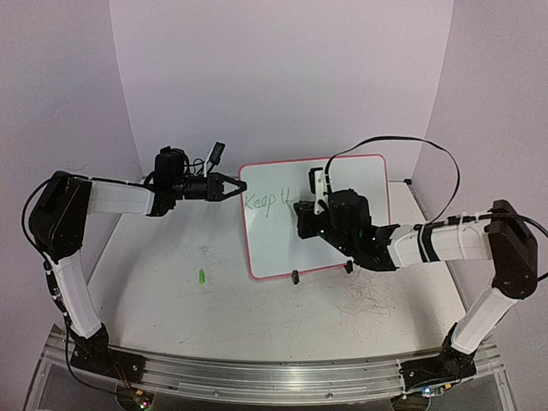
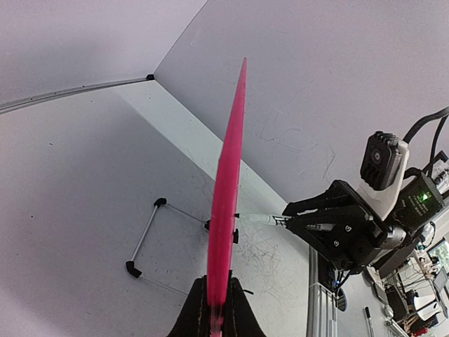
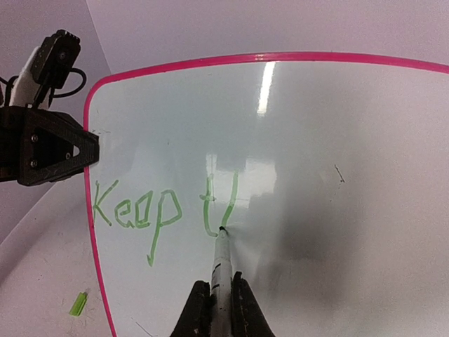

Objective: Write a sentence on the whiteboard

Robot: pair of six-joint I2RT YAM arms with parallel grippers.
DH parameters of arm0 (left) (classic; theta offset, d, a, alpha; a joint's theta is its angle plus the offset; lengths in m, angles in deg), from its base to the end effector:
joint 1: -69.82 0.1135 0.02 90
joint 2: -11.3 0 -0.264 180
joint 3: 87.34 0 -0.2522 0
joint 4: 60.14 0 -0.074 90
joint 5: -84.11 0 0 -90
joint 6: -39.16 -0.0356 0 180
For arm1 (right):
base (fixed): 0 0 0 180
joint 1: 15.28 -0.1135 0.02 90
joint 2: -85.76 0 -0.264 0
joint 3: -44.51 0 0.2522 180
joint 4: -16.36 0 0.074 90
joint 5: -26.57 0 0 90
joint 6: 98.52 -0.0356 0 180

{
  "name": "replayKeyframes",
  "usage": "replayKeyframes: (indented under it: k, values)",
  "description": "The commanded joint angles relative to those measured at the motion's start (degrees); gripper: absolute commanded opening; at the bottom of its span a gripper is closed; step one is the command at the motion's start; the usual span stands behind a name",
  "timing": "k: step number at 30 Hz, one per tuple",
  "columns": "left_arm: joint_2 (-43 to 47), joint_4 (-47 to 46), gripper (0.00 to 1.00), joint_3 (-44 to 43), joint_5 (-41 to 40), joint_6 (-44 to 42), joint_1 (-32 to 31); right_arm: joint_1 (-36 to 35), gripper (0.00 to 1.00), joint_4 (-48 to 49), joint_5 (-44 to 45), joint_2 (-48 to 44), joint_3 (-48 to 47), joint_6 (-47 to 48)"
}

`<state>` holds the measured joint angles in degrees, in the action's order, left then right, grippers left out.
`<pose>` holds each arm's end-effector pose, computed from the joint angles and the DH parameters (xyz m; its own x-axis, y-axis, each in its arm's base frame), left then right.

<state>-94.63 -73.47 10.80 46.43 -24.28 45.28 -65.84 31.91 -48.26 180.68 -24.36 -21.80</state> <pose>0.3675 -0.1987 0.2467 -0.5814 -0.0350 -0.8129 0.7840 0.2431 -0.5712 0.2459 0.2843 0.2460 -0.2463 0.0495 -0.9679 -0.5398 0.8225 0.1795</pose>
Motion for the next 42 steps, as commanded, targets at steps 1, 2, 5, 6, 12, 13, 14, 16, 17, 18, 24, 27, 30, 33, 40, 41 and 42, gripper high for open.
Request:
replayKeyframes:
  k: [1, 2, 5, 6, 12, 13, 14, 16, 17, 18, 24, 27, 30, 33, 40, 41, 42]
  values:
    - [3.1, -2.5, 0.0, -0.4, 0.8, -0.3, 0.3, 1.0, 0.0, 0.3, 1.1, 1.2, -3.8, 1.1]
    - [3.1, -2.5, 0.0, -0.4, 0.9, -0.3, 0.3, 1.1, 0.0, 0.3, 1.1, 1.3, -4.1, 1.1]
    - [3.1, -2.5, 0.0, -0.4, 0.9, -0.3, 0.2, 1.5, 0.0, 0.4, 1.5, 1.7, -4.6, 1.2]
    - [3.1, -2.5, 0.0, -0.4, 0.9, -0.3, 0.3, 1.6, 0.0, 0.3, 1.7, 1.7, -4.7, 1.2]
    - [3.1, -2.5, 0.0, -0.5, 0.9, -0.3, 0.3, 1.8, 0.0, 0.0, 3.8, 1.1, -4.4, 0.7]
    - [3.0, -2.5, 0.0, -0.5, 0.9, -0.3, 0.3, 1.8, 0.0, -0.4, 4.0, 0.9, -4.3, 0.4]
    - [3.0, -2.5, 0.0, -0.5, 0.9, -0.3, 0.3, 1.7, 0.0, -0.8, 3.9, 0.6, -4.1, 0.2]
    - [3.0, -2.5, 0.0, -0.5, 0.9, -0.3, 0.3, 1.7, 0.0, -1.3, 3.8, 0.1, -3.4, -0.4]
    - [3.0, -2.5, 0.0, -0.5, 0.9, -0.3, 0.3, 1.7, 0.0, -1.4, 3.6, -0.1, -3.0, -0.6]
    - [3.0, -2.5, 0.0, -0.5, 0.9, -0.3, 0.3, 1.7, 0.0, -1.5, 3.5, -0.4, -2.5, -0.8]
    - [3.0, -2.5, 0.0, -0.5, 0.9, -0.2, 0.3, 1.3, 0.0, -1.8, 2.5, -1.4, -0.1, -2.3]
    - [3.0, -2.5, 0.0, -0.5, 0.9, -0.2, 0.3, 1.1, 0.0, -1.9, 2.1, -1.3, 0.9, -3.0]
    - [3.0, -2.5, 0.0, -0.5, 0.9, -0.2, 0.3, 0.8, 0.0, -2.0, 1.5, -1.3, 1.9, -3.7]
    - [3.0, -2.5, 0.0, -0.5, 0.9, -0.2, 0.3, 0.7, 0.0, -2.0, 1.8, -1.8, 2.6, -4.0]
    - [3.0, -2.5, 0.0, -0.4, 0.9, -0.2, 0.2, 0.8, 0.0, -1.4, 0.7, -4.5, -0.3, -2.3]
    - [3.0, -2.5, 0.0, -0.4, 0.9, -0.3, 0.2, 0.9, 0.0, -1.3, 0.7, -5.0, -0.5, -2.1]
    - [3.1, -2.5, 0.0, -0.4, 0.9, -0.3, 0.2, 0.9, 0.0, -1.0, 0.7, -5.4, -0.6, -1.9]
